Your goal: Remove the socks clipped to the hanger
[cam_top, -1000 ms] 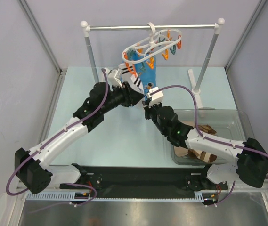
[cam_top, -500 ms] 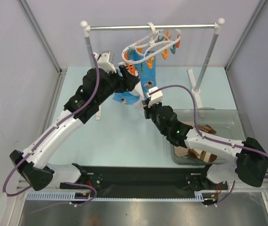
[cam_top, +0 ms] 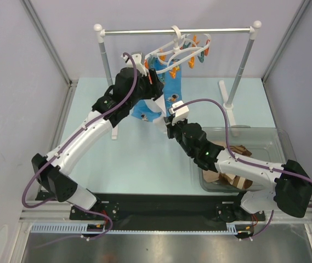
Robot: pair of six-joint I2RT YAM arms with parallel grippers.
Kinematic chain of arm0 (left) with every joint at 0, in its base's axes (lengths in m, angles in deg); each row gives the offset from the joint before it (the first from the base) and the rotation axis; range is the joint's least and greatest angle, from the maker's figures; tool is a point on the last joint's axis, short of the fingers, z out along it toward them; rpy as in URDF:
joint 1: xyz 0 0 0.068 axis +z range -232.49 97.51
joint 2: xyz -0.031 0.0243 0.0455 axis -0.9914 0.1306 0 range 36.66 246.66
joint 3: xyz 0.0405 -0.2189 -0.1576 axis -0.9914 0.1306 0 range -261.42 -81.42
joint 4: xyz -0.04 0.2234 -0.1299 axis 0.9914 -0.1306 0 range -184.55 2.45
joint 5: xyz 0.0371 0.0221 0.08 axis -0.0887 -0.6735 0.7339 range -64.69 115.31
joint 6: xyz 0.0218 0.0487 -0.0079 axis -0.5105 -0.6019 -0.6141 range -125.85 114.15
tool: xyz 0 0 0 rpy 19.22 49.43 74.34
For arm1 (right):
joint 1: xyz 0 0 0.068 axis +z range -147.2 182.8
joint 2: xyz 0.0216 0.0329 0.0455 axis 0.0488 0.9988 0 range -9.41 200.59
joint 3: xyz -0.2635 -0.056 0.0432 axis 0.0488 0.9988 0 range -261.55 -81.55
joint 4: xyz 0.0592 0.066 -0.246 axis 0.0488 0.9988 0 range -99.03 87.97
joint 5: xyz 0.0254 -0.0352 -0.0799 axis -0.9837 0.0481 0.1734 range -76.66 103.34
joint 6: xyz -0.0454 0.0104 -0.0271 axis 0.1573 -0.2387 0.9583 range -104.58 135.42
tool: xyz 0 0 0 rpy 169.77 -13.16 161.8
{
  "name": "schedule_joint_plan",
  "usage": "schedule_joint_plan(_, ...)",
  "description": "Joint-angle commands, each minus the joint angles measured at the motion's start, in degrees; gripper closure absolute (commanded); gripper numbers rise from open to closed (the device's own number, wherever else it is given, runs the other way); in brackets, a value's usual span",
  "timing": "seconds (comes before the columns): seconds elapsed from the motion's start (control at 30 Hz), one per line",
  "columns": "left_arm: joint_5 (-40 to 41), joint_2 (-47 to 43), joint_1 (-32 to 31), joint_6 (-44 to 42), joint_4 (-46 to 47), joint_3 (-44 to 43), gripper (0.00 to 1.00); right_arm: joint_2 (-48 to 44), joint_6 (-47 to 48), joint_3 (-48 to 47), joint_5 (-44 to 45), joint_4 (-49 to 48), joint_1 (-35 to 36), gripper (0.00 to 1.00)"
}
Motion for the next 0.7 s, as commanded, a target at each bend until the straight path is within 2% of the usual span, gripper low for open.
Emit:
schedule_joint_plan(0.0,-0.1,0.0,1.4,-1.5,1.8,-1.5,0.32,-0.1,-0.9,-2.5,-0.6,-4.1,0.2,1.0)
schedule_joint_plan(0.17,-6.6,-2.6,4.1,-0.8,9.8,4.7,0.32,-0.4,-0.9,-2.2,-0.6,-4.2,0.2,1.0)
schedule_joint_plan(0.3,-10.1,-2.4,6.3,-0.5,11.8,5.7,0.33,-0.5,-0.9,-1.9,-0.5,-4.5,0.2,1.0)
schedule_joint_plan(0.47,-15.8,-3.4,8.0,0.1,18.6,9.5,0.34,-0.5,-0.8,-1.9,-0.6,-4.4,0.3,1.0)
schedule_joint_plan(0.67,-18.1,-2.5,8.9,-0.1,19.5,8.6,0.34,-0.7,-0.5,-1.9,-0.6,-4.2,0.2,1.0)
